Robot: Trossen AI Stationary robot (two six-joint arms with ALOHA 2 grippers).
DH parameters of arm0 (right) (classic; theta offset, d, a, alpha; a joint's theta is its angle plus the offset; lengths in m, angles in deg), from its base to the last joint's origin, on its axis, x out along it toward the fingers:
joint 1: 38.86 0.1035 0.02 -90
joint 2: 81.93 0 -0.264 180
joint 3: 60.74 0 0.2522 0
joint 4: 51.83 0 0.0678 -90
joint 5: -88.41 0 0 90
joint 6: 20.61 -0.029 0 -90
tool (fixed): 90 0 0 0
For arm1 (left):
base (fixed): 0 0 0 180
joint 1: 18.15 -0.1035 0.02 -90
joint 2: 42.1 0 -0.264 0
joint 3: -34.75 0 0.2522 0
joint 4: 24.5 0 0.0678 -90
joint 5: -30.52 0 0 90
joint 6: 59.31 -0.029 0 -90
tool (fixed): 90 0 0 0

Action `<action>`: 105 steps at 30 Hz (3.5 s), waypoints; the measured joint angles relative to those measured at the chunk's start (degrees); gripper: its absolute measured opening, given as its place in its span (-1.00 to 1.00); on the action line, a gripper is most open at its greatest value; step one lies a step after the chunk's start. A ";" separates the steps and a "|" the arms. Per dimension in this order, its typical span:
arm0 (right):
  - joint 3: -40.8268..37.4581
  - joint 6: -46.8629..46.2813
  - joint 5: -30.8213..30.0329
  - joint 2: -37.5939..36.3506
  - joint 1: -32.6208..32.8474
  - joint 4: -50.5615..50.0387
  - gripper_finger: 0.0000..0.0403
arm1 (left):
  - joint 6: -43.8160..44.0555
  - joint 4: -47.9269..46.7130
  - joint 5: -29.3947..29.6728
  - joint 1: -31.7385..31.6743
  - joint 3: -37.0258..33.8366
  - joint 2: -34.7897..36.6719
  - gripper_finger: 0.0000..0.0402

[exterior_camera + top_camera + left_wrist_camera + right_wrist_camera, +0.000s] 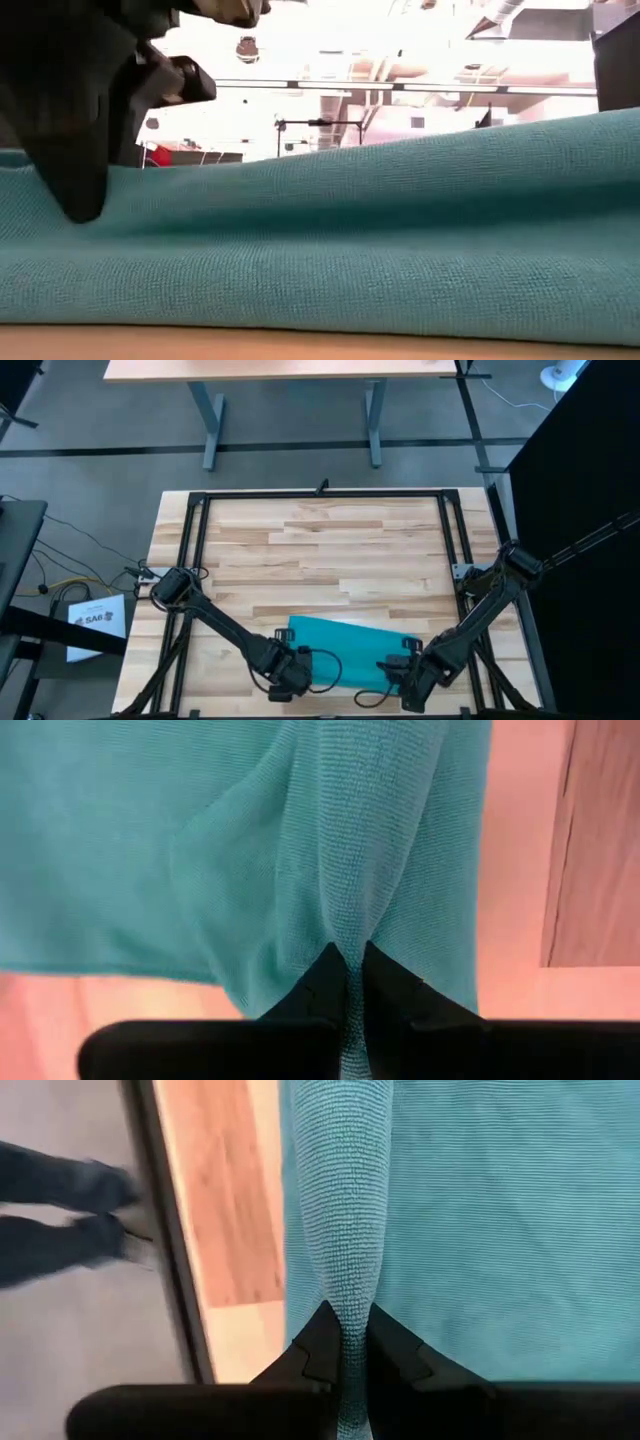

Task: Roll towel
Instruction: Roll the blue towel

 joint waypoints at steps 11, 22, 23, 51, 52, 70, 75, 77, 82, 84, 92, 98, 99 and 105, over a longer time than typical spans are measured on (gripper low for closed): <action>-13.47 -4.43 2.80 -2.35 -1.00 16.00 -0.93 | -2.05 10.78 -1.18 -3.50 -12.13 5.61 -0.97; -16.49 -4.90 3.69 -2.42 -1.48 20.77 -0.93 | -2.40 13.05 -0.62 -3.70 -15.12 5.83 -0.97; -16.49 -5.51 3.75 -2.42 -1.49 20.47 -0.93 | -2.42 12.95 0.32 -3.70 -15.00 5.83 -0.97; -11.20 -3.88 -4.04 -9.17 2.60 9.11 -0.34 | 4.61 -11.33 13.23 -1.09 2.44 5.70 -0.21; -11.20 -3.92 -5.10 -9.17 3.10 9.45 -0.36 | 5.49 -10.96 13.83 -0.64 2.44 5.70 -0.21; -11.20 -2.02 -7.14 -9.15 1.29 12.29 -0.39 | -4.07 -0.68 -0.10 -6.35 -6.39 4.67 -0.32; -11.20 -2.51 -7.03 -9.15 1.92 12.34 -0.39 | -1.79 3.99 -4.26 -5.63 -12.08 4.63 -0.56; -11.20 -2.51 -7.02 -9.13 1.92 12.21 -0.39 | -1.89 3.20 -3.15 -5.49 -12.16 4.63 -0.62; -11.20 -2.51 -7.03 -9.13 1.83 12.20 -0.39 | -1.67 -1.77 8.03 -5.53 -7.29 5.10 -0.61; -11.20 -2.51 -7.03 -9.13 1.83 12.16 -0.39 | -3.86 -2.63 10.38 -5.56 -5.33 5.37 -0.58; -11.20 -3.10 -7.00 -9.13 1.61 12.18 -0.39 | -4.63 -8.29 8.26 -6.11 -3.84 5.31 -0.51; -11.22 -1.85 -6.98 -9.10 1.09 13.90 -0.39 | -3.70 -7.35 7.32 -6.05 -4.32 5.31 -0.51; -11.22 -1.53 -7.06 -9.06 0.98 14.03 -0.39 | -3.65 -6.89 7.34 -6.07 -4.32 5.31 -0.51; -11.29 -0.66 -7.13 -3.90 -1.35 14.93 -0.45 | -3.67 -3.90 7.36 -6.46 -4.33 5.29 -0.51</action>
